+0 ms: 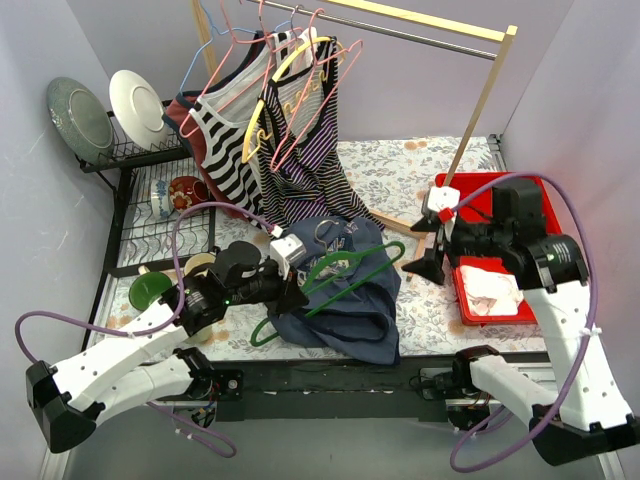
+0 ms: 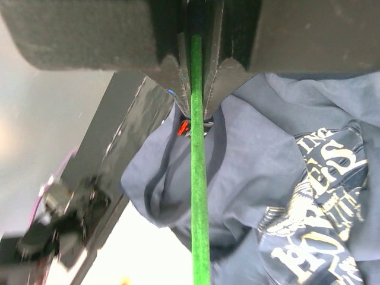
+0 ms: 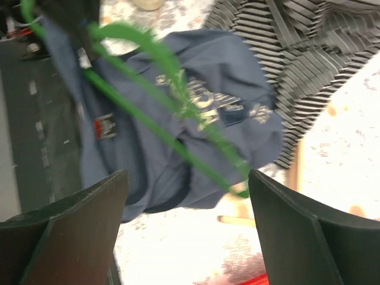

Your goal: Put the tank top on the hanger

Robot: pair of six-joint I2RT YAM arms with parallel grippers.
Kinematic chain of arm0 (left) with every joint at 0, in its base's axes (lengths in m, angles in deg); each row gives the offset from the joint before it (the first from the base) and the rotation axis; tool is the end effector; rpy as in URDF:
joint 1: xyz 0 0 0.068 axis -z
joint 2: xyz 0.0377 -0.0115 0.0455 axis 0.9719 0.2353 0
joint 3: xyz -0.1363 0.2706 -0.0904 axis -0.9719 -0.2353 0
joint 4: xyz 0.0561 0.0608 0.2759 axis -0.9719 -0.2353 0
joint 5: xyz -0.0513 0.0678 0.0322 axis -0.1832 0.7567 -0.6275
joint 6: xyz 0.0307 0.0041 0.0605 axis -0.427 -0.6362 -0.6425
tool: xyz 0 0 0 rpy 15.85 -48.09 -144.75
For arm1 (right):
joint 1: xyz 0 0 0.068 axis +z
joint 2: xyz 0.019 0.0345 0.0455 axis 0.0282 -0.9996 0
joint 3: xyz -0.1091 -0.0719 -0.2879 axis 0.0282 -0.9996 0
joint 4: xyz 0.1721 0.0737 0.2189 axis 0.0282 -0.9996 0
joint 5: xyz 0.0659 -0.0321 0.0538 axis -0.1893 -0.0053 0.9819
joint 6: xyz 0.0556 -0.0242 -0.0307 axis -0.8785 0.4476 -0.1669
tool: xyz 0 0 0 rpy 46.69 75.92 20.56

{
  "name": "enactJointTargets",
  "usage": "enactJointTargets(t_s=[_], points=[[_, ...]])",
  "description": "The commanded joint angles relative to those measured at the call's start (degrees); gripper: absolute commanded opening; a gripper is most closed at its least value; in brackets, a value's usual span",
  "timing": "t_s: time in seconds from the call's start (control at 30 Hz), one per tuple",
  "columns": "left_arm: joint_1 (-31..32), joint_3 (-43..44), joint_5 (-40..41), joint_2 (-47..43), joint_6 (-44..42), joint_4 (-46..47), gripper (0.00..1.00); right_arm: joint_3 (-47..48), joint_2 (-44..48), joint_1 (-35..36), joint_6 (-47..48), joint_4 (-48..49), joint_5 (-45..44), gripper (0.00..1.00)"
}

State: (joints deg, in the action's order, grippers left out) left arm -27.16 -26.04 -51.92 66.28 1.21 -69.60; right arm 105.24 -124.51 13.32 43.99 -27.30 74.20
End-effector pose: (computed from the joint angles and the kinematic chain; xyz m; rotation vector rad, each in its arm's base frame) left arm 0.1193 -0.1635 0.3132 0.1865 2.4256 -1.2438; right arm 0.1572 0.0826 0.4521 -1.2903 1.5825 0.6166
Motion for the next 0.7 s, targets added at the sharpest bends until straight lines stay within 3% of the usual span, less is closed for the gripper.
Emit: enactJointTargets(t_s=[0.0,0.17,0.47,0.67], points=[[-0.37,1.54,4.53,-2.23,8.52,4.76,0.0,-10.73,0.77,3.41,1.5,-2.53,0.84,0.84],[-0.45,2.24,7.87,-2.93,14.85,7.22,0.0,-24.89,2.53,18.79,-6.15,10.64,-15.5,0.83],[-0.54,2.51,10.95,-3.29,19.96,8.63,0.0,-32.45,-4.05,31.8,-10.9,23.57,-32.2,0.82],[-0.54,2.33,13.67,-4.43,21.19,8.72,0.0,-36.23,-8.1,34.89,-11.34,28.14,-39.4,0.78]])
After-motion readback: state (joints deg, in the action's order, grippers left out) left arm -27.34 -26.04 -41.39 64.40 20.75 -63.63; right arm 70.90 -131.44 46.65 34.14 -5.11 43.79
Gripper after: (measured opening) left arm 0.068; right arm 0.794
